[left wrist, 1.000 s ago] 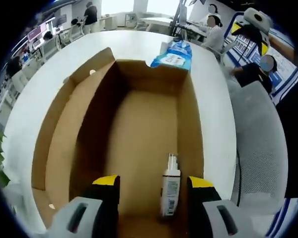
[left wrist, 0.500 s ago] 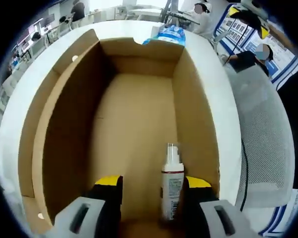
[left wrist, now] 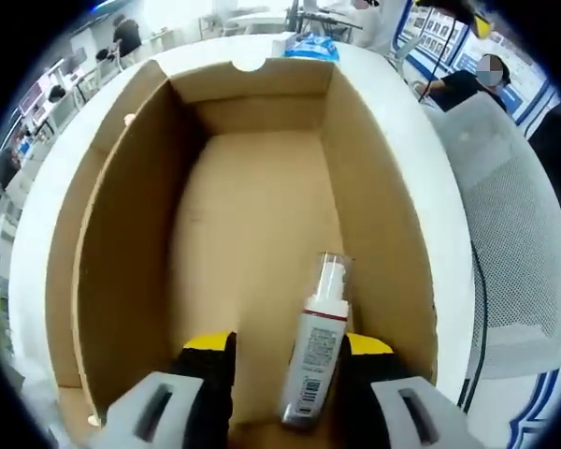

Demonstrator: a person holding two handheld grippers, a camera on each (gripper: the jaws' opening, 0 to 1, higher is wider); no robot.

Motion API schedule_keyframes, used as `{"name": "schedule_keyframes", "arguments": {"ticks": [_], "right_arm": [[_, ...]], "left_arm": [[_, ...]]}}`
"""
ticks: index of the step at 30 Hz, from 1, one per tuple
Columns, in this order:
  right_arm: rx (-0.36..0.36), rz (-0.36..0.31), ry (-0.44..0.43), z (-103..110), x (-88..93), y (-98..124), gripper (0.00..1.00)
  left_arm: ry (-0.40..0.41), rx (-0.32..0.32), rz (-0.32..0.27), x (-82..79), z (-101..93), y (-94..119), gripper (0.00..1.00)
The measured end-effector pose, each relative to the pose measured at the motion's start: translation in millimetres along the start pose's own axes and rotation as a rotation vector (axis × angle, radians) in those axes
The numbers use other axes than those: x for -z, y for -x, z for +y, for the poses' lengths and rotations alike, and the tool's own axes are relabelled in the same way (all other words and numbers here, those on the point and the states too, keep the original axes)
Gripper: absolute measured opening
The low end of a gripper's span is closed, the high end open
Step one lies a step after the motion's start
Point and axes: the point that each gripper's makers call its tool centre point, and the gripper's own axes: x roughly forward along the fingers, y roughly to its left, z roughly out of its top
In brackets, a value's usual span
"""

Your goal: Operate the shoe box by opening the lid, removing the specified soft item, and placing it in the target area until the item is outside and the box remains undamaged.

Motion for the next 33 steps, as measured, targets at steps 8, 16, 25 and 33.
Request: {"name": "schedule_keyframes", "arguments": {"ticks": [8, 16, 25, 33], "right_arm": [[0.002, 0.001, -0.013, 6.0, 2.4, -0.1, 0.34], [0.015, -0.017, -0.05, 5.1, 4.7, 3.5, 0.32], [0.006, -0.027, -0.037, 0.8, -3.5, -9.1, 0.33], [-0.024, -0.063, 0.003, -6.0, -31.8, -28.8, 0.33]], "left_arm": [[-0.015, 0.038, -0.006, -1.0, -13.0, -8.6, 0.2], [0.15, 0.042, -0.075, 0.0, -4.4, -1.2, 0.19], [0.286, 0.0, -0.31, -38.1, 10.1, 40.3, 0.19], [0.213, -0.022, -0.407, -77.7, 0.9, 81.8, 0.19]]}}
